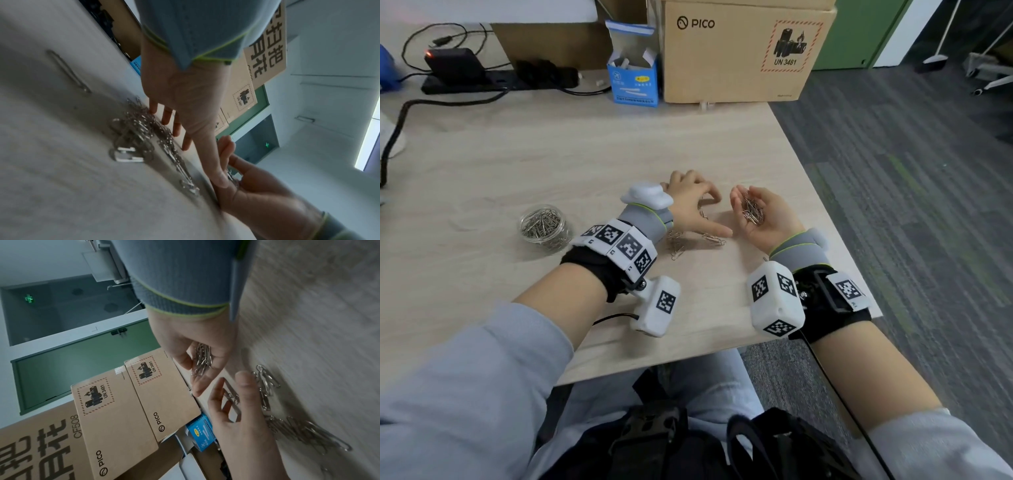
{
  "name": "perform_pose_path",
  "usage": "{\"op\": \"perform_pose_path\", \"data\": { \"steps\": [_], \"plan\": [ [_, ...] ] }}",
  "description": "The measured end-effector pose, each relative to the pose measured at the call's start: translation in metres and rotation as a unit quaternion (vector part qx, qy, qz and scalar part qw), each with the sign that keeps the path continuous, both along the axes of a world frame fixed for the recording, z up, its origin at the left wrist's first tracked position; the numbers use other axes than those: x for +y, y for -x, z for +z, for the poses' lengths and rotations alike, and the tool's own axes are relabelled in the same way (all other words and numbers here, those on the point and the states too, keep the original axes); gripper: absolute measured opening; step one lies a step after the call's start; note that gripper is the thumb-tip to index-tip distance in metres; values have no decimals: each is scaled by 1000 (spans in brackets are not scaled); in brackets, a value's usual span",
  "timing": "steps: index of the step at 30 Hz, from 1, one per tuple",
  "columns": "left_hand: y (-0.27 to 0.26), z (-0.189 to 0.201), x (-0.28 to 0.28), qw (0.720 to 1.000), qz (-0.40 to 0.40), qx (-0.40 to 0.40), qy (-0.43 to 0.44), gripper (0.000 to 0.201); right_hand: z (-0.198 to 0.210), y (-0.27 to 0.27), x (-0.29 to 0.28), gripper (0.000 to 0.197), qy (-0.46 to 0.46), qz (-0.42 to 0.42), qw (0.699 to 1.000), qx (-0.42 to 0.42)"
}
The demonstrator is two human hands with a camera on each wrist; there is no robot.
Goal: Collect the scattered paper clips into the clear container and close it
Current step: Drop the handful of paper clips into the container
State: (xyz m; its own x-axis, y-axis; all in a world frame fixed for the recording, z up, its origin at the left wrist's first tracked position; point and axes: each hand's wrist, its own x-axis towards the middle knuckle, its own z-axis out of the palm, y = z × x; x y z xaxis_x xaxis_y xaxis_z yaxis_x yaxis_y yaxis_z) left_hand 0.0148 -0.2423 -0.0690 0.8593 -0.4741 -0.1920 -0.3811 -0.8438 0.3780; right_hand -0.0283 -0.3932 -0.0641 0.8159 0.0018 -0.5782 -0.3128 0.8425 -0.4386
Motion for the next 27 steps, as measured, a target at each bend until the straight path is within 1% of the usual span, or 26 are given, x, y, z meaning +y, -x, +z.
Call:
{"op": "perform_pose_path", "data": {
  "steps": [4, 10, 12, 14, 17, 20, 22, 23, 25, 27],
  "plan": [
    [5, -3, -2, 999, -29, -22, 17, 62, -1, 1, 1, 24, 2, -3, 1000, -10],
    [2, -4, 12, 994, -56, 15, 94, 27, -3, 4, 5, 25, 1, -7, 1000, -16],
    [1, -2, 21, 993, -54, 10, 104, 19, -2, 6, 8, 25, 0, -11, 1000, -17],
    [0, -1, 30, 993, -53, 3, 103, 16, -1, 7, 11, 25, -2, -8, 1000, -20],
    [4, 5, 41, 994, -51, -8, 91, 21, -1, 8, 17, 25, -10, -1, 1000, -24],
    [10, 9, 50, 996, -7, -45, 71, 46, 1, 9, 20, 25, -16, 2, 999, -28],
    [16, 8, 56, 998, 6, -41, 43, 62, 1, 9, 23, 26, -22, 0, 999, -34],
    [19, 7, 59, 999, 6, -32, 37, 66, 1, 8, 25, 26, -24, 1, 999, -35],
    [20, 3, 60, 998, 11, -18, 59, 64, 2, 8, 27, 27, -24, 1, 999, -35],
    [19, 1, 57, 995, 28, -11, 97, 52, 1, 8, 27, 27, -23, 0, 999, -33]
  ]
}}
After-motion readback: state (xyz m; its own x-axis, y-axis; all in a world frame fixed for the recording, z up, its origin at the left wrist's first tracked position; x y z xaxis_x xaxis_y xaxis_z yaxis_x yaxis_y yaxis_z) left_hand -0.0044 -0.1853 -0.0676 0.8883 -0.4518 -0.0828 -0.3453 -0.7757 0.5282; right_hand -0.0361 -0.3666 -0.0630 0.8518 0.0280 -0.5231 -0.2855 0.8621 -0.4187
